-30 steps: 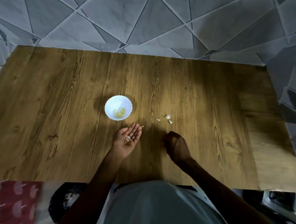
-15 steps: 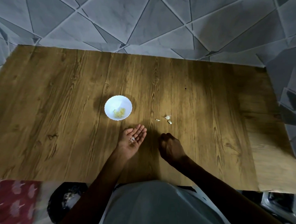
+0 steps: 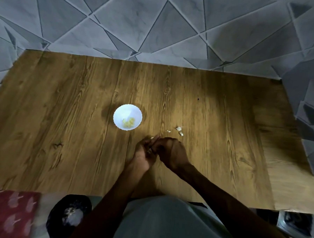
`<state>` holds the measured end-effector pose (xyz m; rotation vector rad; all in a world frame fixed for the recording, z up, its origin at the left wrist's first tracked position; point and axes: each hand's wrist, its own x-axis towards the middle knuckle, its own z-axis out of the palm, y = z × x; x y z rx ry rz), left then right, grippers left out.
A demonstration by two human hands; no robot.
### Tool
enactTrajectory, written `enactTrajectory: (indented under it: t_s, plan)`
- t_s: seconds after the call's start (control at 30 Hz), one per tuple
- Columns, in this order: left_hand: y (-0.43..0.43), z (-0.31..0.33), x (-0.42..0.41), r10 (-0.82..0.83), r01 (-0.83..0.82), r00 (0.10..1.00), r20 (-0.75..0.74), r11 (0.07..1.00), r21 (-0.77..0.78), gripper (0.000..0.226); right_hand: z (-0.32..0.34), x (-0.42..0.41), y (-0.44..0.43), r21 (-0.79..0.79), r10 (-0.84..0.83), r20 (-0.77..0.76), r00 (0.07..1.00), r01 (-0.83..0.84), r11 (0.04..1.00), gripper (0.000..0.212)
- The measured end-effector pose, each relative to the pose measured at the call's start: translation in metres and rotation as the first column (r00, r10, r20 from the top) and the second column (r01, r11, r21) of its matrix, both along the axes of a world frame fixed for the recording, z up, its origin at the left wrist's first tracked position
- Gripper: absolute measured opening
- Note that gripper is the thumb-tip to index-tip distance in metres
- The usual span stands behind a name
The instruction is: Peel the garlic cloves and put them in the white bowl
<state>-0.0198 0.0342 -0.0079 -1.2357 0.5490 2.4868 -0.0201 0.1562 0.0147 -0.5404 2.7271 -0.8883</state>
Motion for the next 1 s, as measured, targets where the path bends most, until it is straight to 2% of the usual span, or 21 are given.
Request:
enactTrajectory:
  t_s: [0.1, 0.17, 0.37, 0.5, 0.7, 0.87, 1.0]
  plan:
    - [-0.001, -0.002, -0.003, 0.002, -0.002, 1.0, 0.011, 1.0, 0.001, 0.031, -0.008, -0.016, 0.011, -0.025, -0.128, -0.007, 0.992, 0.127, 0.992, 0.012]
    - [-0.004, -0.001, -0.002, -0.005, 0.005, 1.0, 0.014, 1.0, 0.004, 0.037, -0.015, -0.028, 0.023, -0.031, -0.172, -0.018, 0.985, 0.171, 0.985, 0.015]
    - [-0.015, 0.002, 0.001, -0.034, 0.034, 0.999, -0.007, 0.999, 0.004, 0.039, -0.022, -0.061, 0.054, 0.149, -0.324, -0.107, 0.94, 0.337, 0.93, 0.012]
    - [-0.016, 0.001, 0.001, -0.039, 0.039, 0.999, -0.018, 0.999, 0.019, 0.04, -0.025, -0.08, 0.054, 0.287, -0.286, -0.108, 0.952, 0.305, 0.908, 0.015]
    - [-0.02, 0.0, -0.002, -0.021, 0.022, 0.999, -0.032, 0.999, 0.041, 0.04, -0.03, -0.086, 0.044, 0.212, -0.323, -0.084, 0.942, 0.334, 0.918, 0.007]
    - [-0.024, -0.001, -0.002, -0.017, 0.019, 0.999, -0.038, 0.998, 0.051, 0.04, -0.035, -0.083, 0.037, 0.279, -0.249, -0.23, 0.941, 0.309, 0.909, 0.009]
    - [-0.024, -0.001, -0.003, -0.025, 0.026, 0.999, -0.034, 0.999, 0.036, 0.04, -0.036, -0.078, 0.023, 0.313, -0.14, -0.214, 0.967, 0.204, 0.927, 0.008]
